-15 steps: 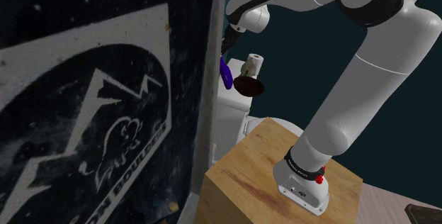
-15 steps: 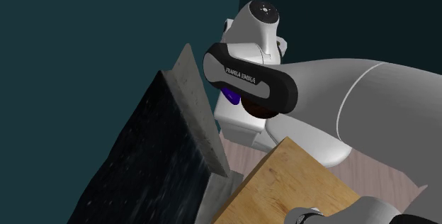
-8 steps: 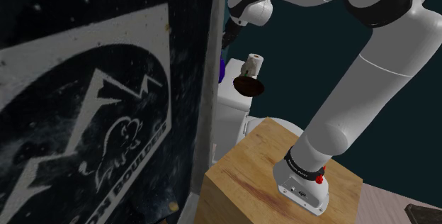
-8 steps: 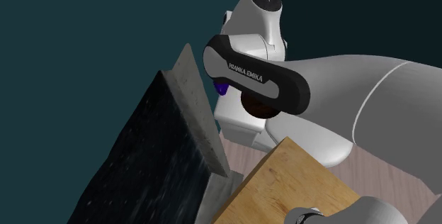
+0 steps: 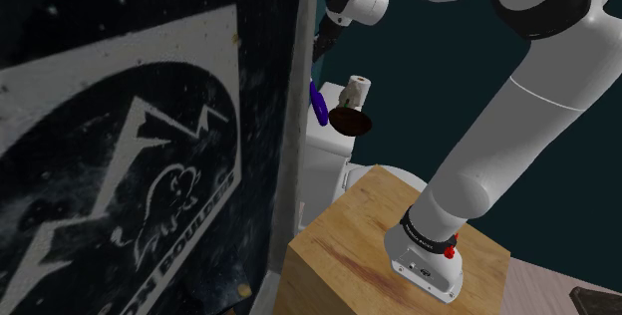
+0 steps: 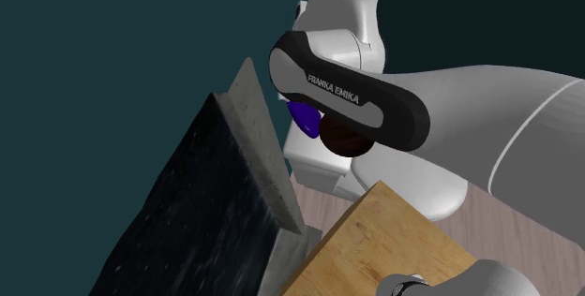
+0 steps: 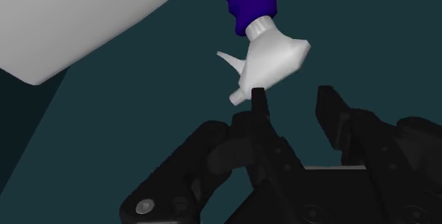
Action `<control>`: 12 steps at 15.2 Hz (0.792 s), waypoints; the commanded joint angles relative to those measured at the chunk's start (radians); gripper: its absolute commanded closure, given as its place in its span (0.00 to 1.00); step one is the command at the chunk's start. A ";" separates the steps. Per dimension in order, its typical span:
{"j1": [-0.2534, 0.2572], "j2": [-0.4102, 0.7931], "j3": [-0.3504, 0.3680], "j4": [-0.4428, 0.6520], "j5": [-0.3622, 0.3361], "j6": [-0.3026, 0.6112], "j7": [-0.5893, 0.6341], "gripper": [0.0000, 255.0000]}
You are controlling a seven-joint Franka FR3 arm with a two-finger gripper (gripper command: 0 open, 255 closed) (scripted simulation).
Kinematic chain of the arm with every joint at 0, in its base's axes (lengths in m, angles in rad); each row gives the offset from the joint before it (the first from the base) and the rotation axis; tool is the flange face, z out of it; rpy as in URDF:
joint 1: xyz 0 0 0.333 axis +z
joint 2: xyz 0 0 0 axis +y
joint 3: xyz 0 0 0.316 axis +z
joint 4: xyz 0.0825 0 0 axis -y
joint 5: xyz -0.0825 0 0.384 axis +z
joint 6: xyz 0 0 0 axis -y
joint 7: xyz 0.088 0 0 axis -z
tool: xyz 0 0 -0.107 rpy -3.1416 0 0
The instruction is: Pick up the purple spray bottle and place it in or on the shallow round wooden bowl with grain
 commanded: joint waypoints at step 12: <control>0.000 0.055 -0.031 -0.081 0.191 0.057 -0.361 0.00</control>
